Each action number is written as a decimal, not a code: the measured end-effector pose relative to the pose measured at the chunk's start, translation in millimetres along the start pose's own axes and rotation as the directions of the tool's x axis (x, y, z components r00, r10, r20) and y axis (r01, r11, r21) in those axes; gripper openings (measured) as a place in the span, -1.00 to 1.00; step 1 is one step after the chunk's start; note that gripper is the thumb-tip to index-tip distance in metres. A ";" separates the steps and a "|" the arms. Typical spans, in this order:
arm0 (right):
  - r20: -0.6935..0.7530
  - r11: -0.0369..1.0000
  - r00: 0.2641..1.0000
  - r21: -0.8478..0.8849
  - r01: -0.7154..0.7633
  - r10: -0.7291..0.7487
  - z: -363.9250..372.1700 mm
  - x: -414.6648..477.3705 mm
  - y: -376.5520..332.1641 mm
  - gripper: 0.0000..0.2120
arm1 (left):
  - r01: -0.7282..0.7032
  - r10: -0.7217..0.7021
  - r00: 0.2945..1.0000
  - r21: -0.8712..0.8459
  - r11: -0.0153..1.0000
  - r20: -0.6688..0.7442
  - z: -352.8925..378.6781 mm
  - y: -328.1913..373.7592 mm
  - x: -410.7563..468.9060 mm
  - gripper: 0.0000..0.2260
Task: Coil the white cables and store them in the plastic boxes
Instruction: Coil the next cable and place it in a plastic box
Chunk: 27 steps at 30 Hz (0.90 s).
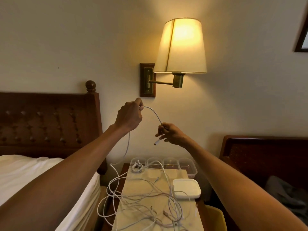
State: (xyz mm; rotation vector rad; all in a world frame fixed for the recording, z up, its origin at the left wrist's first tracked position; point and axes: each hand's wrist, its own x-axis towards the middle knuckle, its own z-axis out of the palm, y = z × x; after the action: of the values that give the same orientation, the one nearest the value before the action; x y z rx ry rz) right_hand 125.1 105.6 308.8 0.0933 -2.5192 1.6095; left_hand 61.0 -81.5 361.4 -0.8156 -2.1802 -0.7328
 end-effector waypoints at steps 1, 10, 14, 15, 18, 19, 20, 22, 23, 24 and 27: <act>-0.008 1.000 1.000 0.009 0.010 -0.010 -1.9 0.0 -0.5 -0.79 | -0.002 0.002 1.000 -0.014 1.000 -0.005 -1.0 -1.2 1.6 -0.95; 0.042 0.827 0.999 0.561 -0.033 0.012 -18.1 -11.7 -52.5 -0.71 | 0.135 -0.135 0.991 -0.093 0.986 0.015 -9.1 -18.1 13.0 -0.88; 0.186 0.706 0.983 0.696 -0.132 0.001 -20.2 -22.6 -81.7 -0.76 | 0.270 -0.265 0.958 -0.034 0.962 0.111 -13.3 -23.6 13.6 -0.75; 0.212 0.675 0.977 0.721 -0.157 0.001 -20.1 -25.5 -88.8 -0.76 | 0.289 -0.286 0.946 -0.003 0.957 0.152 -14.5 -22.4 12.0 -0.70; 0.299 0.618 0.954 0.753 -0.228 -0.012 -19.7 -32.2 -103.4 -0.71 | 0.290 -0.290 0.922 0.039 0.956 0.255 -15.4 -13.6 4.9 -0.60; 0.321 0.600 0.946 0.764 -0.235 -0.038 -19.2 -33.2 -106.6 -0.72 | 0.278 -0.273 0.914 0.027 0.960 0.299 -14.9 -10.0 3.1 -0.60; 0.320 0.574 0.945 0.787 -0.227 -0.065 -18.1 -33.4 -109.6 -0.74 | 0.270 -0.253 0.896 0.003 0.963 0.365 -15.6 -5.6 1.2 -0.60; 0.227 0.508 0.972 0.846 -0.162 -0.068 -16.5 -30.2 -113.5 -0.78 | 0.294 -0.207 0.813 -0.077 0.953 0.545 -20.9 4.9 -3.0 -0.63; 0.141 0.492 0.990 0.864 -0.107 -0.033 -16.5 -27.0 -114.0 -0.76 | 0.313 -0.172 0.753 -0.117 0.942 0.635 -24.8 11.0 -5.5 -0.65; 0.044 0.500 0.999 0.865 -0.045 0.014 -17.3 -23.3 -113.4 -0.71 | 0.307 -0.125 0.700 -0.138 0.942 0.703 -28.7 17.1 -7.3 -0.68; -0.177 0.609 0.982 0.787 0.101 0.065 -19.4 -17.1 -108.4 -0.68 | 0.240 -0.039 0.622 -0.142 0.960 0.782 -40.8 34.6 -6.6 -0.75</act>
State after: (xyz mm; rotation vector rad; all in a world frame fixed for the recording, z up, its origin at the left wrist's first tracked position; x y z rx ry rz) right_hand 158.2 77.0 411.3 0.0544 -1.4593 2.4643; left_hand 106.0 -89.5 390.1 -1.2710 -3.0044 -0.8220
